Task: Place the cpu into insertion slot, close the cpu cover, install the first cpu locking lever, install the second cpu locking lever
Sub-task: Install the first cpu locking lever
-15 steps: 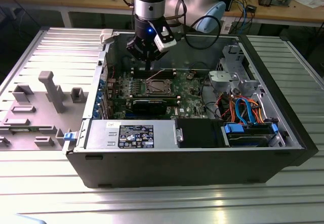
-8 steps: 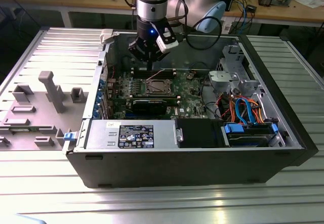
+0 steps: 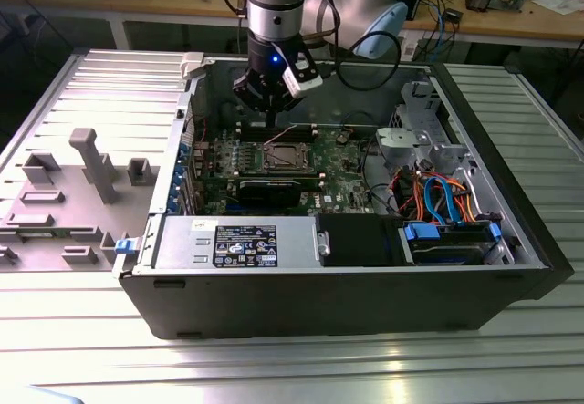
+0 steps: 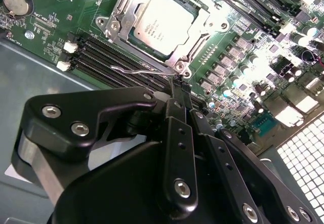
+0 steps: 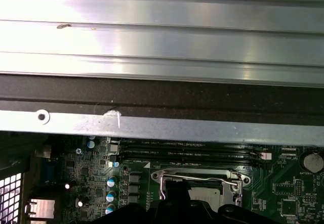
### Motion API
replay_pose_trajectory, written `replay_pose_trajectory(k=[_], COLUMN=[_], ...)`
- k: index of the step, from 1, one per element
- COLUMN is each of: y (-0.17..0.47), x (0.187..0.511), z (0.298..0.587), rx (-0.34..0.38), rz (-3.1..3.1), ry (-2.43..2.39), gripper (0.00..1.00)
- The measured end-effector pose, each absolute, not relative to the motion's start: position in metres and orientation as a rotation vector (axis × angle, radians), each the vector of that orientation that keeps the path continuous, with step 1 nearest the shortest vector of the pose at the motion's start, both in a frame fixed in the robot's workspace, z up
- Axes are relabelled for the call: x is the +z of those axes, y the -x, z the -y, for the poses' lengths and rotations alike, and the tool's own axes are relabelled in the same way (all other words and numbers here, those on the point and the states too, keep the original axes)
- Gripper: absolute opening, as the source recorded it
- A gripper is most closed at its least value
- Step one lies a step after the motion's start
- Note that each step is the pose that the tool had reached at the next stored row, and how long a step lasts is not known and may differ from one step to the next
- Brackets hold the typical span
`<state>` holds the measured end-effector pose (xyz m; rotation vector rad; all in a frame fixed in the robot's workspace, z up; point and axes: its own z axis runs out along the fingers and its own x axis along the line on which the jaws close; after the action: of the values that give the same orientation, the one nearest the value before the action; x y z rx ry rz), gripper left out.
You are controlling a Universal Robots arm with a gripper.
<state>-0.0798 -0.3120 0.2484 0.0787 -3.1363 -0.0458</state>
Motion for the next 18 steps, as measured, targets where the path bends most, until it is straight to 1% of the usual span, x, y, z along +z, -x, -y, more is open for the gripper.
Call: replay_pose_trajectory(k=[11, 12, 13, 18], y=[0.08, 0.075, 0.071, 0.067], x=[0.248, 0.247, 0.24, 0.238], z=[0.312, 0.313, 0.313, 0.313], rx=[-0.046, -0.095, -0.099, -0.099], rz=[3.136, 3.136, 3.138, 3.138], ry=[-0.079, -0.079, -0.079, -0.079], gripper=[0.11, 0.11, 0.11, 0.11])
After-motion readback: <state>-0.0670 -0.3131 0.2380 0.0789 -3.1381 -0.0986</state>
